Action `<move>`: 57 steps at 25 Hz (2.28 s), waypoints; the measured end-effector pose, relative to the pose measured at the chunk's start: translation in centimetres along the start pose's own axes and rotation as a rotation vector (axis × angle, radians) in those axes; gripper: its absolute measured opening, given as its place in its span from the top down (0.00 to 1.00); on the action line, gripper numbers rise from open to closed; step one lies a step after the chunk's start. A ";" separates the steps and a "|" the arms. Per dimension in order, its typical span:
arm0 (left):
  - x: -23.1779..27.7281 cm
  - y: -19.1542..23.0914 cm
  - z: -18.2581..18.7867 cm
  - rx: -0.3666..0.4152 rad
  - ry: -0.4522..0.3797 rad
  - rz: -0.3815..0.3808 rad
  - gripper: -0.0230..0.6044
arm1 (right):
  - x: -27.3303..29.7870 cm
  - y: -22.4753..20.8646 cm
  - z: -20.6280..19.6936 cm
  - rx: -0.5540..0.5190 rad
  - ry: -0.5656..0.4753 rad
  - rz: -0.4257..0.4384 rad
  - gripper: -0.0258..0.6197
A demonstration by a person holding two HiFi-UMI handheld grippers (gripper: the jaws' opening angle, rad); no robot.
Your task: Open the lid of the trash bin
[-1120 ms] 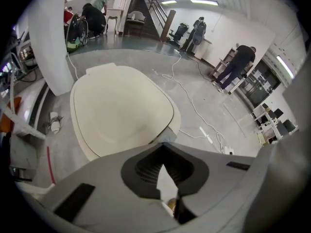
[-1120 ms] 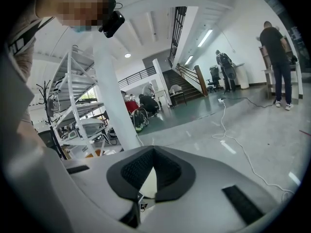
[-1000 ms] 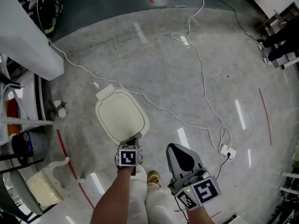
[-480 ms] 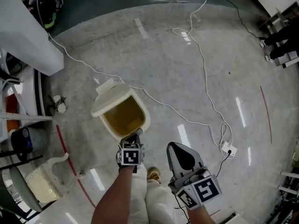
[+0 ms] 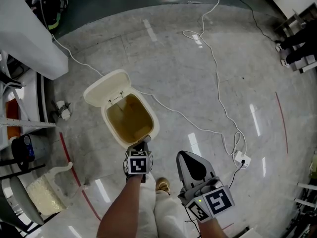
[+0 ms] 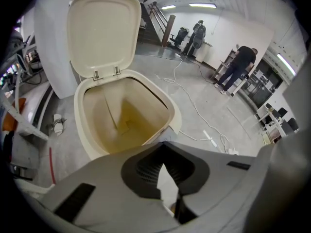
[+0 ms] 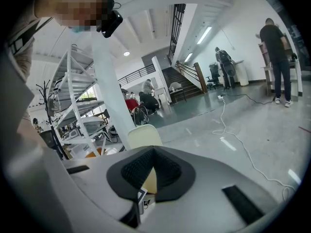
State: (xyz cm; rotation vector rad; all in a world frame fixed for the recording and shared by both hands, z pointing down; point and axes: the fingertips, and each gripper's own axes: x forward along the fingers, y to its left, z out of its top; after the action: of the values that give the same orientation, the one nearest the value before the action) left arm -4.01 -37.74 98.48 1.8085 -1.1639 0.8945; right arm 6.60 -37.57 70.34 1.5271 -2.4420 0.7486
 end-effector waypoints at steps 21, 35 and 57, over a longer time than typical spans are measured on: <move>-12.3 -0.6 9.7 -0.025 -0.002 0.013 0.96 | -3.2 3.3 11.3 -0.033 -0.068 0.055 0.91; -32.9 -5.1 24.1 0.052 -0.299 0.072 0.96 | -12.6 6.5 18.9 -0.054 -0.120 0.131 0.91; -55.4 -11.7 20.4 0.276 -0.744 0.019 0.96 | -18.4 13.3 21.1 -0.138 -0.185 0.078 0.91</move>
State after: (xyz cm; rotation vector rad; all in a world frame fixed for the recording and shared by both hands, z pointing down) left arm -8.48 -31.88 38.76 2.4686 -1.5546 0.3907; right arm 6.00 -28.72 40.69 1.5191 -2.6370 0.4580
